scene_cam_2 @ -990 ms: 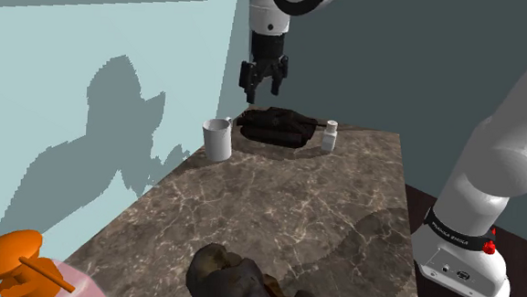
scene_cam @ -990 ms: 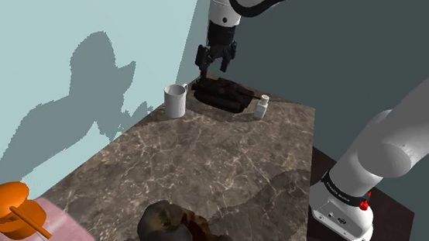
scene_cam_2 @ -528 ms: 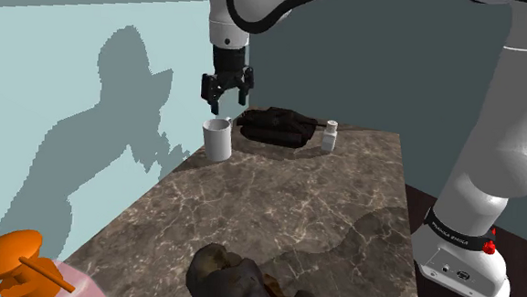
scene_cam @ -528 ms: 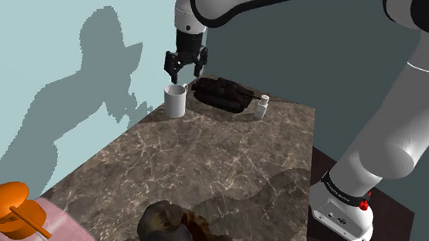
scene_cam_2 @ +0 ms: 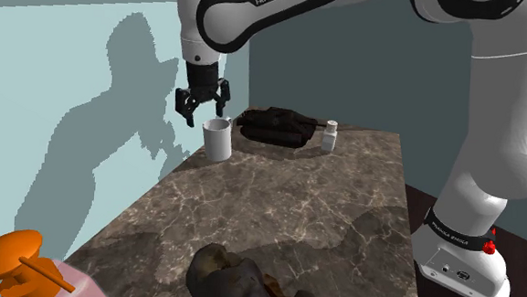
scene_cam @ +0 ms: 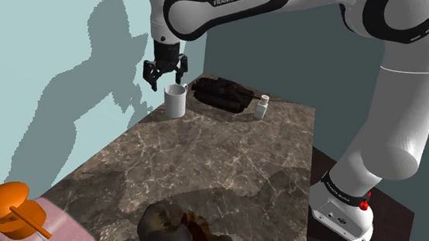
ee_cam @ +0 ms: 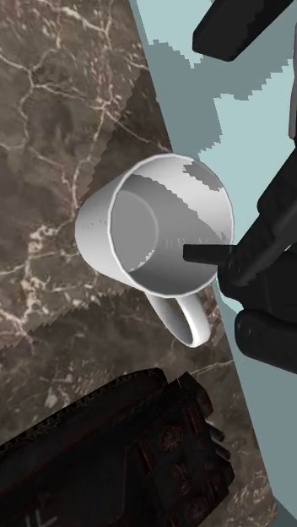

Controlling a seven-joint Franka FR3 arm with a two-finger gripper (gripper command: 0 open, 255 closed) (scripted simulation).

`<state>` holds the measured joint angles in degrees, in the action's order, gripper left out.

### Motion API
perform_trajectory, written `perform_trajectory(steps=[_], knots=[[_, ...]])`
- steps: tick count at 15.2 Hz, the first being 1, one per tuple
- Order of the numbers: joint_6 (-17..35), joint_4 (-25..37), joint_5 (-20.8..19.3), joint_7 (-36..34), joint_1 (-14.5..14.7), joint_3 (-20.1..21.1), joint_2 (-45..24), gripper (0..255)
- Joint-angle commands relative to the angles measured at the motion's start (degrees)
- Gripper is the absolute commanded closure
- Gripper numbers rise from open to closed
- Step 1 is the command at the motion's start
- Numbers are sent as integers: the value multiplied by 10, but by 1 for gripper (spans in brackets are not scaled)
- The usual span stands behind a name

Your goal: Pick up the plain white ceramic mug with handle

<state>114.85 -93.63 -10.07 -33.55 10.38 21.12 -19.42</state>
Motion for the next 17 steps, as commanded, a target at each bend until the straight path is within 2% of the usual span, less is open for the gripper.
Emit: perform_trajectory(steps=[1,6,7,17], knots=[[13,-6,-4,-4,2,-1,-8,0],[38,-23,-8,-8,2,-3,-16,0],[37,-25,-8,-7,2,-3,-14,255],[31,-19,-7,-7,2,-2,-13,255]])
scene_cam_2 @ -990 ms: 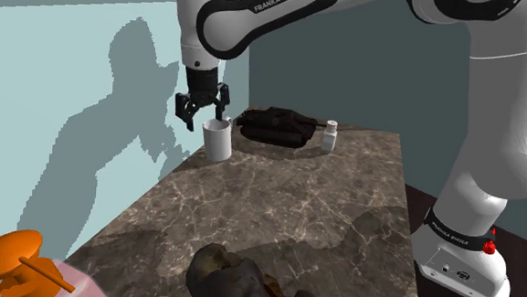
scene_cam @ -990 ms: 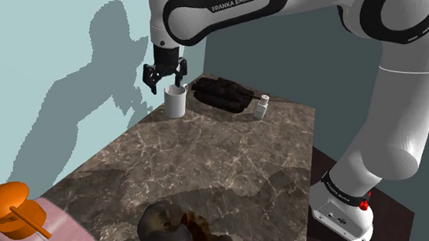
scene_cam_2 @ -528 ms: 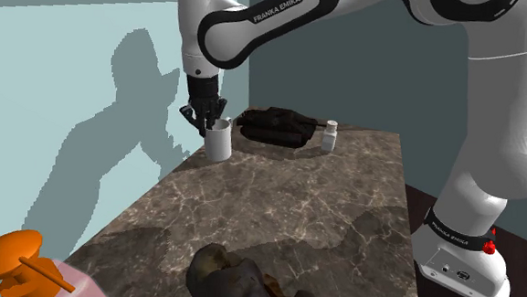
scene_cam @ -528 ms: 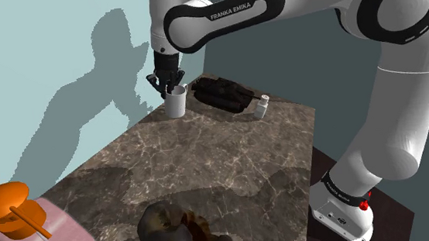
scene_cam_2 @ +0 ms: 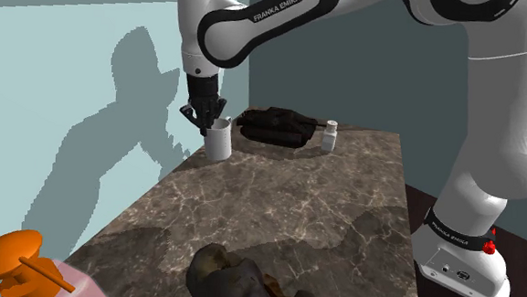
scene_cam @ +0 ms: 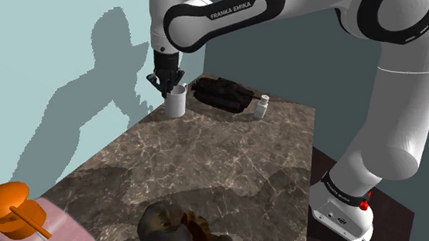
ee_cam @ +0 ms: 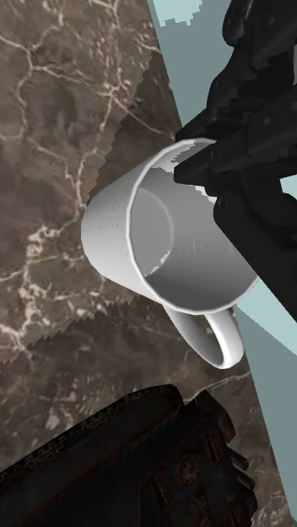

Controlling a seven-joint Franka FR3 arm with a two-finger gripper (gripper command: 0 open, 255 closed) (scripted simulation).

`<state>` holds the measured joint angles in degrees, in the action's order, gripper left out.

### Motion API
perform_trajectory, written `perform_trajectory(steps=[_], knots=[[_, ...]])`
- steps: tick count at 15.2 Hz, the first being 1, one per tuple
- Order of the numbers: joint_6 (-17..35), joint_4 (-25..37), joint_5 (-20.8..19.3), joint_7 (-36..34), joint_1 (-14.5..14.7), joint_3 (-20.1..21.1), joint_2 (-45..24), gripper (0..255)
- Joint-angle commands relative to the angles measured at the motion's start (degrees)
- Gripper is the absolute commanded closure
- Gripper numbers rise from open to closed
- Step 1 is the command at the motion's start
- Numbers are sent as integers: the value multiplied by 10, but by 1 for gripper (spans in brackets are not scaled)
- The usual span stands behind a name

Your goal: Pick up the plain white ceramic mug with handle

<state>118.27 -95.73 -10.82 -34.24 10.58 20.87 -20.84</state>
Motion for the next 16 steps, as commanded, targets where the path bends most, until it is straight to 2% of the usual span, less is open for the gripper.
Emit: perform_trajectory(steps=[1,14,16], knots=[[-10,7,2,1,0,1,3,255],[-102,82,13,12,1,6,22,255],[-103,83,14,12,1,6,22,255]])
